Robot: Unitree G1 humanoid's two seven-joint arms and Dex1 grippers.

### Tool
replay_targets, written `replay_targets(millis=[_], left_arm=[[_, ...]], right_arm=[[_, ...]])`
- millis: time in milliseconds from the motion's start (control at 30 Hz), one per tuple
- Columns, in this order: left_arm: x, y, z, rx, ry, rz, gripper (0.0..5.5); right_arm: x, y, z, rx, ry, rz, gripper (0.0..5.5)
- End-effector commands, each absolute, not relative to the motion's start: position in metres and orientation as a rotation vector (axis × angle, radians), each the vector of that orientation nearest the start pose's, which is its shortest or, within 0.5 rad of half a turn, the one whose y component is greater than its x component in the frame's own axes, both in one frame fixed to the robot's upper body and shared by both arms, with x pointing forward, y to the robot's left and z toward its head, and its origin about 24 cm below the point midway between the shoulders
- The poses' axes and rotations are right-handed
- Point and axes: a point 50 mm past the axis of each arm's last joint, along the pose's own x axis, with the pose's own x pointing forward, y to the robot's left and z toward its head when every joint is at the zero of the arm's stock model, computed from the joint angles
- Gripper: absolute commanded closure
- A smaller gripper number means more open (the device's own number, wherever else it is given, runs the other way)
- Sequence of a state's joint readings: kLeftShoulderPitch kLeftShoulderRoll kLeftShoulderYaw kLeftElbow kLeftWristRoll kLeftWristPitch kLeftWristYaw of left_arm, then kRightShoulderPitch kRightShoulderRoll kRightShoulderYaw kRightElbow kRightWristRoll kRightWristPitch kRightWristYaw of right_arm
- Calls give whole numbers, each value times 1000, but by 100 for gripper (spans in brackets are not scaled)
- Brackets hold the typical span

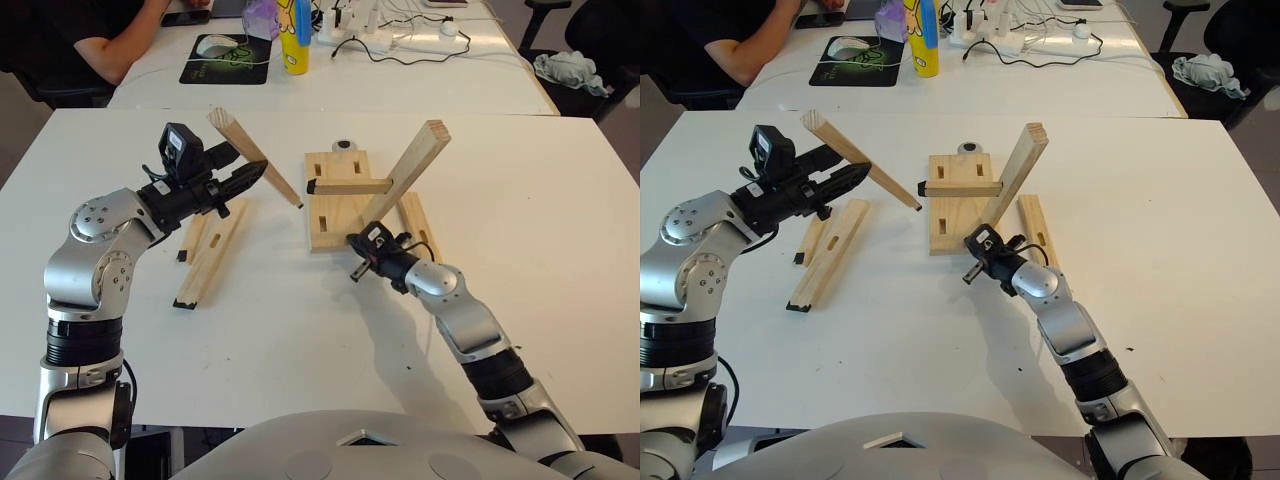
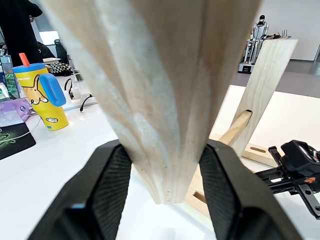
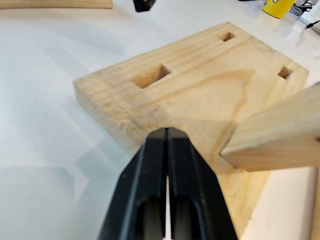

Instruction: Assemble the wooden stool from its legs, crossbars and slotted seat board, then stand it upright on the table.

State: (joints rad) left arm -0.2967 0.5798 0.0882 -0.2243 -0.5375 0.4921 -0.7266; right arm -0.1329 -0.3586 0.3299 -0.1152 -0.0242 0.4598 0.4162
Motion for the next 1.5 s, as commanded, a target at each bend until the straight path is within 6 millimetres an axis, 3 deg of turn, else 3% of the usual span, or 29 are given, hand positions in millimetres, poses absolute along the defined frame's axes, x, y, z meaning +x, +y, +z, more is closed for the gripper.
replay_targets(millis=[33,400,700,1033,1333,1500], left_arm=[[275,187,158,82,-15,-850,346],[273,180,156,46,-19,-879,346],[264,172,146,-6,8,-967,346],[267,172,116,51,99,-1003,346],[291,190,139,168,102,-1023,346],[297,189,148,210,140,-1086,346]], right_arm=[[226,-176,-23,-474,762,515,550],[234,-190,-25,-476,769,471,550],[232,-177,-27,-440,769,515,550],[234,-168,-25,-432,761,563,550],[234,-164,-25,-429,757,576,550],[234,-162,-25,-426,757,579,550]])
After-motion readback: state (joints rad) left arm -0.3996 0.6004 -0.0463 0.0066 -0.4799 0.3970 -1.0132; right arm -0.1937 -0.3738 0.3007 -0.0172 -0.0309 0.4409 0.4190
